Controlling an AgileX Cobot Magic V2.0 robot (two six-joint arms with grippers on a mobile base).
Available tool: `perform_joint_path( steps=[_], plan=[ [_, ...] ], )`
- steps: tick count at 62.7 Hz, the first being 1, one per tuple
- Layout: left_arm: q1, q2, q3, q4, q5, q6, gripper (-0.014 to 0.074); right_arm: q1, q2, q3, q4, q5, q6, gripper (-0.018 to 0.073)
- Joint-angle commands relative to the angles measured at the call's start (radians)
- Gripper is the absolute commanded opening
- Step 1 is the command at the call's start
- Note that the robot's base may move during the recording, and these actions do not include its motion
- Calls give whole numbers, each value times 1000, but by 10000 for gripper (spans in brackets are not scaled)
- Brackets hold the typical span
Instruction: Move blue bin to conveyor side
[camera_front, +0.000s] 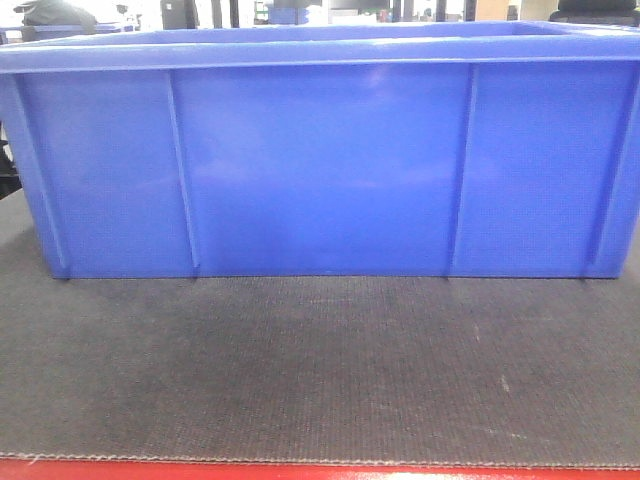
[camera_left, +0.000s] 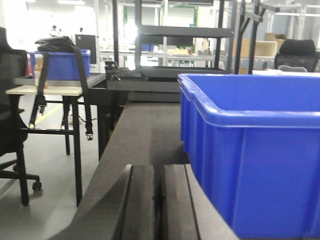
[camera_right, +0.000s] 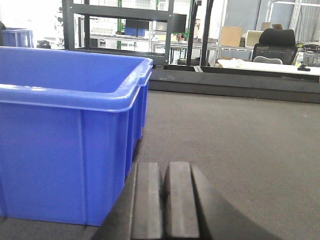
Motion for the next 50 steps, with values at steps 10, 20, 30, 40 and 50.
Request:
perform_joint_path(
  steps=[10,20,30,40,50],
  plan=[
    [5,-3,-2,0,-16,8,4,-5,-4,-1,4,-25,-9,-90],
    [5,-3,-2,0,-16,8,4,-5,-4,-1,4,-25,-9,-90],
    [5,-3,-2,0,-16,8,4,-5,-4,-1,4,-25,-9,-90],
    [5,-3,-2,0,-16,8,4,-5,-4,-1,4,-25,-9,-90],
    [5,-3,-2,0,-16,8,4,-5,-4,-1,4,-25,-9,-90]
  ],
)
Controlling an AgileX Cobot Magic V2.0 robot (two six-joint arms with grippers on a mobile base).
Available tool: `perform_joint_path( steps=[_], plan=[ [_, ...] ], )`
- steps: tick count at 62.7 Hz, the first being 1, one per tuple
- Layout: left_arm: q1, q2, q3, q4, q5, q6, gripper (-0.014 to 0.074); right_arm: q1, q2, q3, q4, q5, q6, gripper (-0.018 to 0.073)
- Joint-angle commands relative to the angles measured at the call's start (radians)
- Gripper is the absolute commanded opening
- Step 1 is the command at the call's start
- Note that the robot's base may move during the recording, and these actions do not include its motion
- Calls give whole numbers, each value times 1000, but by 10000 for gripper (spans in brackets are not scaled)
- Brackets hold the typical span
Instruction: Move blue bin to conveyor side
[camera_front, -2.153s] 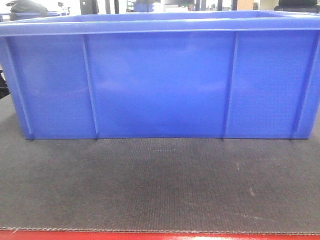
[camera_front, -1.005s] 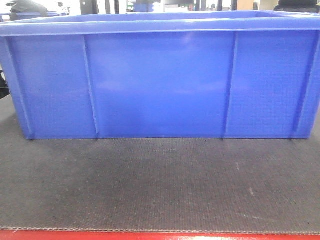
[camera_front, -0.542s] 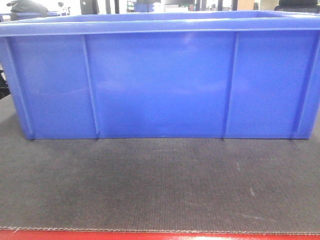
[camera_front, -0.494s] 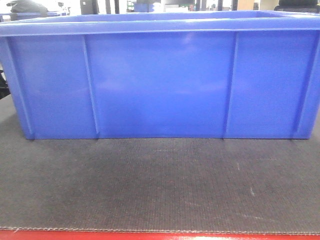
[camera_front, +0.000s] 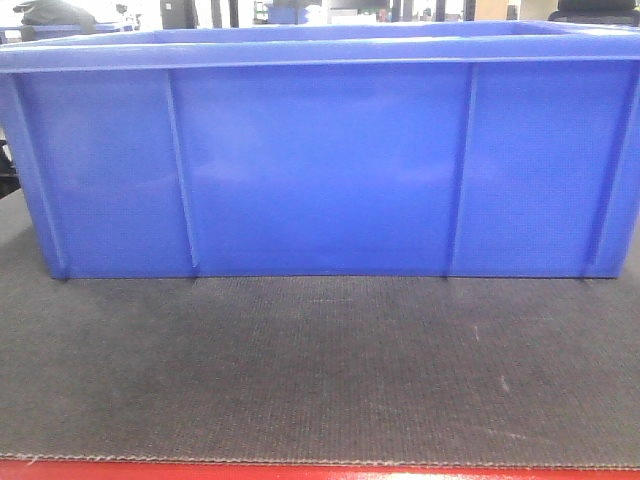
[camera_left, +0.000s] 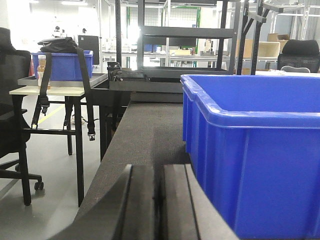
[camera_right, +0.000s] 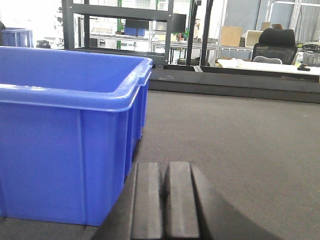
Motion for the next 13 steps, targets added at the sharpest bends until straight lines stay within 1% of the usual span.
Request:
perform_joint_path(
  steps=[1,13],
  plan=[
    [4,-3,-2,0,-16,3,4,-5,-4,-1,4,-25,-9,-90],
    [4,-3,-2,0,-16,3,4,-5,-4,-1,4,-25,-9,-90]
  ],
)
